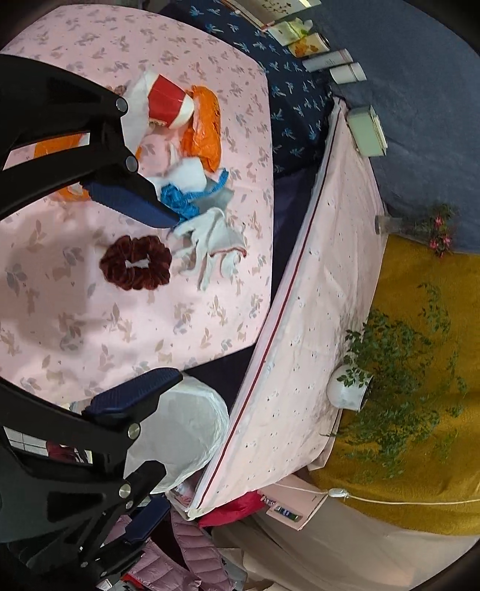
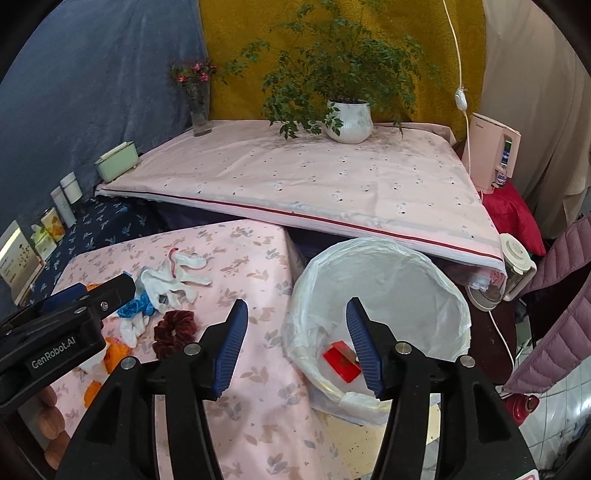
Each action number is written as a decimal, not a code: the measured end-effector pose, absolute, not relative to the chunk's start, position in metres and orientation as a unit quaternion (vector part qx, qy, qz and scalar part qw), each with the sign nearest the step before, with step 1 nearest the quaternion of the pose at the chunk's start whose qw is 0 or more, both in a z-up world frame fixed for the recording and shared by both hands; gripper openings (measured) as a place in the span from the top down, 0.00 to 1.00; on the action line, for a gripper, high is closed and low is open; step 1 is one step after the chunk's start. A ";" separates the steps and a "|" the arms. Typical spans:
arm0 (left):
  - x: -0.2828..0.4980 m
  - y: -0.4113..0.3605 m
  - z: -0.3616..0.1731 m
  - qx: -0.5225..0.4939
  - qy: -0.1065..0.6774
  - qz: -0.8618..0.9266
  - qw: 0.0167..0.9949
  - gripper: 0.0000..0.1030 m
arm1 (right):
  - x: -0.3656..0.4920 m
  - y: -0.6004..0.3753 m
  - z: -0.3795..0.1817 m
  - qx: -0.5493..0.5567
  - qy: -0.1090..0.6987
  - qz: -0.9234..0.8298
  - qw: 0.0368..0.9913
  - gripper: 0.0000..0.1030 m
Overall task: Collect trash
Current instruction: 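Grasp the dark red scrunchie with the right tool while the left tool grasps the tissue, then carry the scrunchie and tissue over the bin and release them, then grasp the orange plastic bag with the right tool while the left tool grasps the beige scrunchie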
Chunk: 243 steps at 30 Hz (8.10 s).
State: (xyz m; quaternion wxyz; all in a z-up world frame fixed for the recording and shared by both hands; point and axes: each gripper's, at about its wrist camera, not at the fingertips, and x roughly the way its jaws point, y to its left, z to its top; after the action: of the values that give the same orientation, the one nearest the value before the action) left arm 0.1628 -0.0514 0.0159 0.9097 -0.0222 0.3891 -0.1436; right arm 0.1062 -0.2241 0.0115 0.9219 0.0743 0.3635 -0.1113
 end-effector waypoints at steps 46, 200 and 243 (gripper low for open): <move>0.174 0.103 -0.095 -0.171 0.523 -0.074 0.832 0.96 | 0.122 -0.099 -0.047 0.032 0.431 -0.024 0.901 0.47; 0.145 0.148 -0.063 -0.095 0.468 0.020 0.878 0.20 | 0.115 -0.044 -0.056 0.046 0.440 0.035 0.896 0.44; 0.173 0.158 -0.115 -0.124 0.522 -0.002 0.844 0.92 | 0.143 -0.003 -0.112 0.055 0.507 0.095 0.855 0.93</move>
State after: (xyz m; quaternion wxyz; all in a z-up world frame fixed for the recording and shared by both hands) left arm 0.1733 0.1577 -0.1146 0.8439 -0.1242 0.5219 -0.0019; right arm 0.1433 -0.0035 -0.1118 0.8547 0.0548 0.5074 0.0946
